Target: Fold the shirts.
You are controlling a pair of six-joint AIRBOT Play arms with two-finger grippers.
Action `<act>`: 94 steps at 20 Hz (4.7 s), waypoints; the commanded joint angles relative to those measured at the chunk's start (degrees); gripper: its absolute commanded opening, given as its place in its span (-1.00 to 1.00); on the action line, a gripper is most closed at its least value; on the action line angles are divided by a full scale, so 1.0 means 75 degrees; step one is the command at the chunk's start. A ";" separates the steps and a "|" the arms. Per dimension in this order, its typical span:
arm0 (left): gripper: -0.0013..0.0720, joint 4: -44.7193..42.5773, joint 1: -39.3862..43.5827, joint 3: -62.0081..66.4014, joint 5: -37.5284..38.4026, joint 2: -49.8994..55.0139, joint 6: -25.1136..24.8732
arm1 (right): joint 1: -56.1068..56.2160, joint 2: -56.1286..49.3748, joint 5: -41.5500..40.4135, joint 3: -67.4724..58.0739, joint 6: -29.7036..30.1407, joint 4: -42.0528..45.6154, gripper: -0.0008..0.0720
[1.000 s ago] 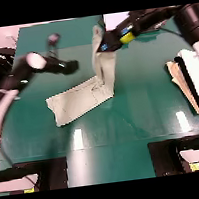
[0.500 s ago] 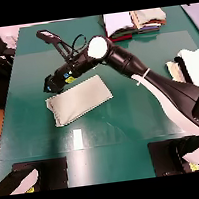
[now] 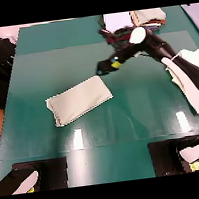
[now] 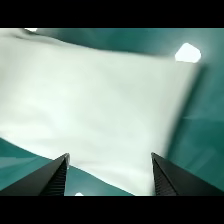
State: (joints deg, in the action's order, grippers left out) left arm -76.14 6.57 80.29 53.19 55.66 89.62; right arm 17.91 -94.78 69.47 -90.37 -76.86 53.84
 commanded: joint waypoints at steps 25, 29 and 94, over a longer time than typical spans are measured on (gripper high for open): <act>-0.91 0.0711 0.0705 0.0000 0.0163 -0.0009 -0.0015 | -0.0533 -0.1562 0.0102 -0.2565 -0.0085 0.0338 -0.93; -0.91 0.0609 0.1868 0.0000 -0.0286 -0.0009 -0.0009 | -0.2594 -0.0361 0.0370 -0.2559 -0.0501 0.1378 -0.93; -0.90 0.0723 0.2696 0.0000 -0.0044 -0.0012 -0.0213 | -0.3112 0.4701 0.0160 0.1853 -0.0198 0.0446 -0.12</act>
State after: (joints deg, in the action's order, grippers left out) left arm -70.70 26.79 80.29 53.47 55.61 88.01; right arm -16.05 -59.53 73.56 -76.25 -78.35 57.80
